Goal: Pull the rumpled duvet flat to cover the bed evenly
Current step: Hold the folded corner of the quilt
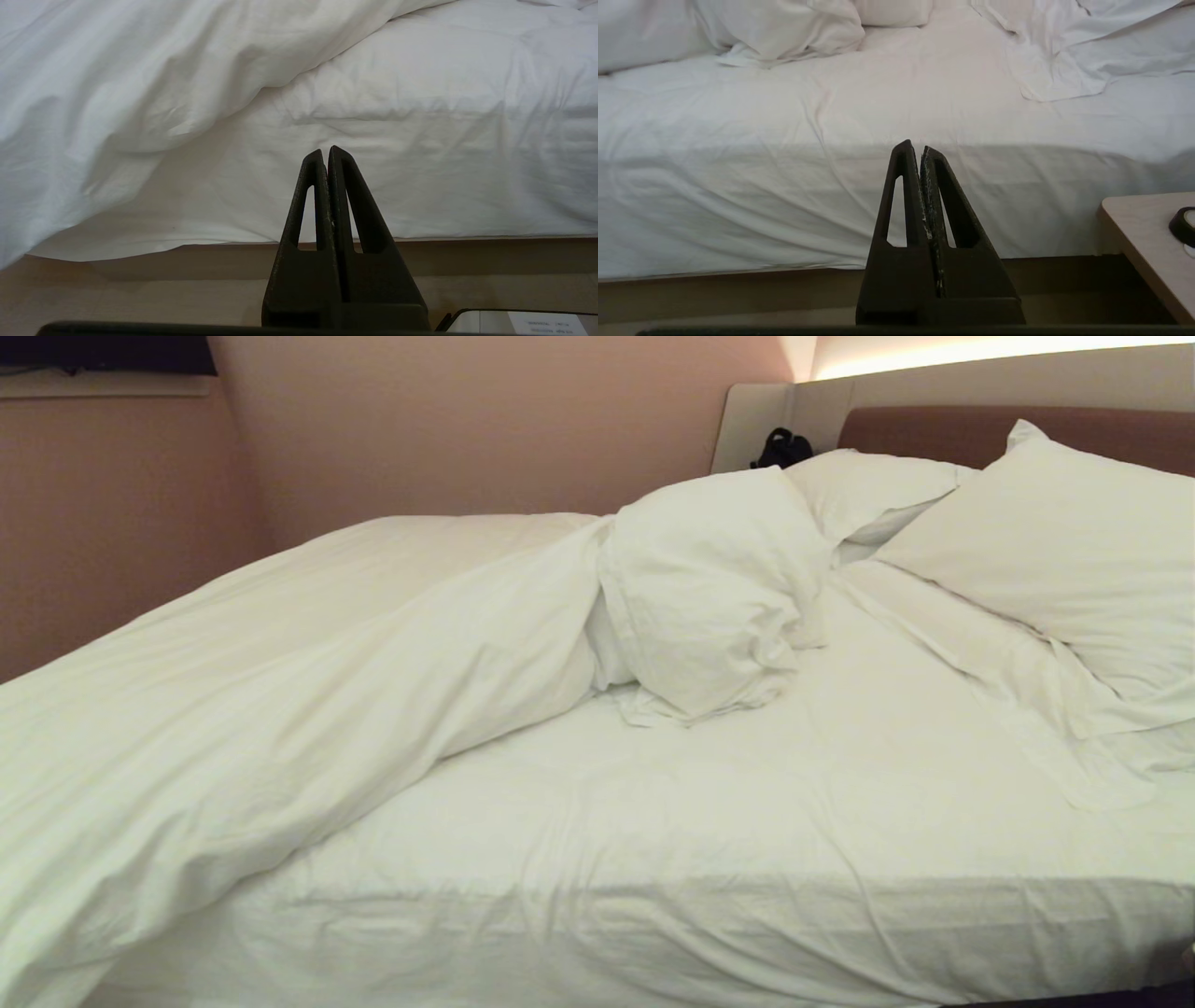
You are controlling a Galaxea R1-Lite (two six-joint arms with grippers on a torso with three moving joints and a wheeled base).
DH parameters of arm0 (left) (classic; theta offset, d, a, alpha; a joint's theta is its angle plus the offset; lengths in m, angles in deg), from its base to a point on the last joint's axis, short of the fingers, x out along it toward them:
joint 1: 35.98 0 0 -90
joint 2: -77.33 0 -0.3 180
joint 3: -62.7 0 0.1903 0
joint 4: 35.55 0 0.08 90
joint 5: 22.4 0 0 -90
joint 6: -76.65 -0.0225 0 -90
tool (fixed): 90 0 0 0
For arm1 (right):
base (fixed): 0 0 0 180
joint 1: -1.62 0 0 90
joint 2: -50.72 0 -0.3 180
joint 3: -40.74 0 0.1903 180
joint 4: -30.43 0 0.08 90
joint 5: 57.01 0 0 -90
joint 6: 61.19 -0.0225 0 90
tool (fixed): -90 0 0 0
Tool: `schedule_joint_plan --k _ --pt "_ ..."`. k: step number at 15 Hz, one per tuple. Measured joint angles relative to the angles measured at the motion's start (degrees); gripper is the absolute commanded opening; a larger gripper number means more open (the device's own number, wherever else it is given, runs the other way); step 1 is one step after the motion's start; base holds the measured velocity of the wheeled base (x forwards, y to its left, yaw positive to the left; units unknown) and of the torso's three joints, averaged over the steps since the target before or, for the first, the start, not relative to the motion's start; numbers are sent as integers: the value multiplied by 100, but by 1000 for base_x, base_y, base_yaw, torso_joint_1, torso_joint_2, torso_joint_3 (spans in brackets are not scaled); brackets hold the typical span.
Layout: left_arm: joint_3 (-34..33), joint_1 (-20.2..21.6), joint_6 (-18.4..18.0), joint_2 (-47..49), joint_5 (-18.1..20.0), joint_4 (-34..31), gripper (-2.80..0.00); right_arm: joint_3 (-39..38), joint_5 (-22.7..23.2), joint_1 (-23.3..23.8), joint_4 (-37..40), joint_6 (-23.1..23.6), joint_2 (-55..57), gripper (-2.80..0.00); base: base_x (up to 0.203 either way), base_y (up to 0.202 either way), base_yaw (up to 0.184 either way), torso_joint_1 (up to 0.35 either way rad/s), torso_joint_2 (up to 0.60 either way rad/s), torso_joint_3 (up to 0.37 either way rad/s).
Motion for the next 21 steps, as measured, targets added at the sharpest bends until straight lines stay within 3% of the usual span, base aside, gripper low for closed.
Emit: schedule_joint_plan --k 5,10,16,21 --pt "0 -2 -1 0 -4 0 -280 704 369 -9 420 -463 1022 -280 0 0 0 0 0 0" --pt "0 0 0 0 -3 0 -280 1736 1107 -26 167 -1302 3818 -280 0 0 0 0 0 0" --pt "0 0 0 0 -1 0 -280 4758 1831 -26 -745 -1939 7544 -280 0 0 0 0 0 0" --pt "0 0 0 0 0 0 -280 7276 2215 -46 -699 -2017 9754 -280 0 0 0 0 0 0"
